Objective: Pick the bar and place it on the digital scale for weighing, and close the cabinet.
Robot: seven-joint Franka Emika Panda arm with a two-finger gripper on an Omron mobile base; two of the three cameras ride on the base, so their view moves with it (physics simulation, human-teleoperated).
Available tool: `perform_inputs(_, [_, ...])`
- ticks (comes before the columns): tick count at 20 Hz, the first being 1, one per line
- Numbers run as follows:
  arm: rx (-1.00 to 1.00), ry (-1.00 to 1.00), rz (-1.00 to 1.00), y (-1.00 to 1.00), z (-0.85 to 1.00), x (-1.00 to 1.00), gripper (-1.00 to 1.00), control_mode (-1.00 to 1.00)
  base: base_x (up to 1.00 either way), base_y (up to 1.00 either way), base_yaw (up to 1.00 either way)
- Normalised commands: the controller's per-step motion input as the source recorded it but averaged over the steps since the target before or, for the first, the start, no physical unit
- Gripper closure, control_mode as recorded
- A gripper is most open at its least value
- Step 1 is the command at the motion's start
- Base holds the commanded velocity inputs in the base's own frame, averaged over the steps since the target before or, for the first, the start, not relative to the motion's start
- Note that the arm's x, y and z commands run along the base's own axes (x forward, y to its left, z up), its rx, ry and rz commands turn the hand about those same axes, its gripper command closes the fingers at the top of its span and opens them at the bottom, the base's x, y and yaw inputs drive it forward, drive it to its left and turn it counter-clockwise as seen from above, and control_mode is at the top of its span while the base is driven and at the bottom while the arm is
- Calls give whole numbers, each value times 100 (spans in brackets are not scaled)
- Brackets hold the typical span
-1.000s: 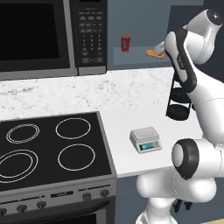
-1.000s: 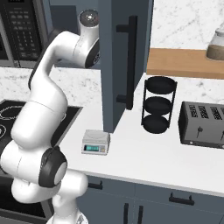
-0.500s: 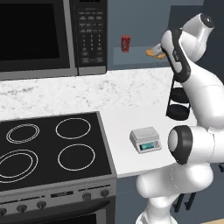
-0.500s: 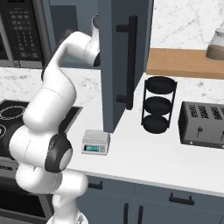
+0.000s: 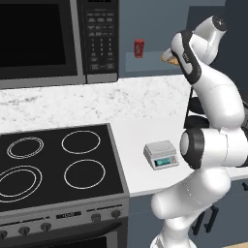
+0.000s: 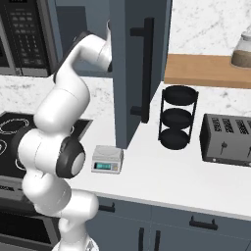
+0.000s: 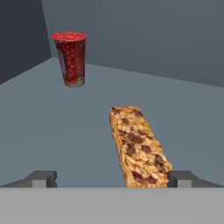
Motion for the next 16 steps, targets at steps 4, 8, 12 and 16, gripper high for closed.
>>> perform_inputs(4, [0,6,0,-7,-3,42,-100,-100,0,0,0])
perform_inputs(8, [0,3,0,-23,-1,32,-100,-100,0,0,0])
perform_inputs(12, [0,0,2,-28,0,22,-100,-100,0,0,0])
perform_inputs(16, [0,1,3,-4,-6,7,-100,-100,0,0,0])
